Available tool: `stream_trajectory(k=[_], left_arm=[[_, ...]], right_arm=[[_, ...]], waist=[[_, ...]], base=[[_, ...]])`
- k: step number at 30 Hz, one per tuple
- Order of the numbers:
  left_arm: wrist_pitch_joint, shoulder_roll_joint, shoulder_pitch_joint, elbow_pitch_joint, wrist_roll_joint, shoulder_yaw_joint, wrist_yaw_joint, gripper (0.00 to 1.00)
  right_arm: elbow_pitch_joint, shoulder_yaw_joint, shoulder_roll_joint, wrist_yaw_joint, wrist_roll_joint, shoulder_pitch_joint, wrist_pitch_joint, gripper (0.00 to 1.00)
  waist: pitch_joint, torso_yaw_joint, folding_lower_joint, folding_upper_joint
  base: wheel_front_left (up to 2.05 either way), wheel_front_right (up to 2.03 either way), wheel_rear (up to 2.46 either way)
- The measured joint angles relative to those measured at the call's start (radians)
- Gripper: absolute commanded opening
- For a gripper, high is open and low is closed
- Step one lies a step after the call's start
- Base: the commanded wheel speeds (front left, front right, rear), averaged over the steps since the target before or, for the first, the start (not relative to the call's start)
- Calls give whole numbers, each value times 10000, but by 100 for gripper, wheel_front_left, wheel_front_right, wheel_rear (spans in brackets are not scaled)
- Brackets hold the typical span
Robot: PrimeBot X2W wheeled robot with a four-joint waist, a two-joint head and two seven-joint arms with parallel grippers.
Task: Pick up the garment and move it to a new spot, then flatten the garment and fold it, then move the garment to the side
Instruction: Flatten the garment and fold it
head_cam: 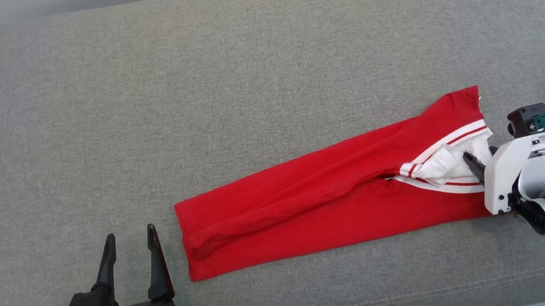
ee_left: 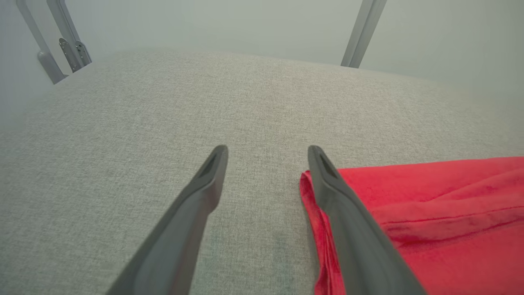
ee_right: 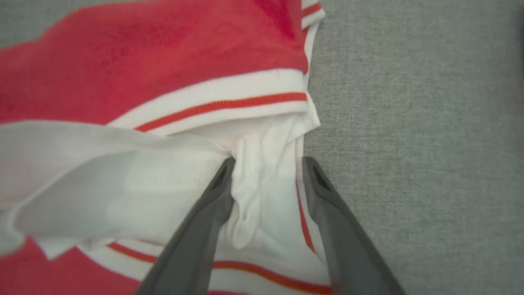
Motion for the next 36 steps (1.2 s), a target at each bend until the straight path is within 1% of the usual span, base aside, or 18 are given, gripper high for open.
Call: stream_trajectory(k=[5,10,15,21,22,23,24,26,29,30,33,36], left_arm=[[0,-190,8,119,163,268,-230,100],[-2,-282,178,174,359,535,-393,100],[0,-353,269,205,491,665,-541,100],[-2,-426,314,276,606,796,-836,100],[-2,-464,316,309,621,807,-882,100],[0,-552,336,393,679,848,-991,100],[0,-600,369,435,679,884,-1041,100],[0,-715,464,510,698,968,-1114,100],[0,-844,554,573,780,1055,-1197,100],[0,-844,554,573,780,1055,-1197,100],[-2,-974,569,625,915,1110,-1300,100],[-2,-1053,541,644,1030,1195,-1386,100]], right_arm=[[-213,332,15,-2,951,62,27,0],[-453,364,-453,12,1756,109,-92,0],[-489,-23,-1398,4,2278,59,-61,0],[-341,-920,-2644,0,2579,-174,-88,0],[-385,-1041,-2809,0,2650,-201,-142,0],[-740,-1074,-3060,-4,2652,-209,-238,0],[-1051,-1003,-3112,-4,2650,-203,-251,0],[-1925,-723,-3101,-8,2656,-110,-196,0],[-3540,-61,-2775,-10,2727,295,75,0],[-3540,-61,-2775,-10,2727,295,75,0],[-5051,849,-2128,-10,2784,831,447,0],[-5948,1791,-1398,-8,2654,1162,652,0]], waist=[[-86,-50,0,0],[-214,-229,0,0],[-355,-469,0,0],[-514,-659,0,0],[-538,-664,0,0],[-588,-656,0,0],[-616,-650,0,0],[-670,-641,0,0],[-738,-631,0,0],[-738,-631,0,0],[-727,-605,0,0],[-643,-572,0,0]], base=[[0,0,0],[0,0,0],[0,0,0],[0,0,0],[0,0,0],[0,0,0],[0,0,0],[0,0,0],[0,0,0],[0,0,0],[0,0,0],[0,0,0]])
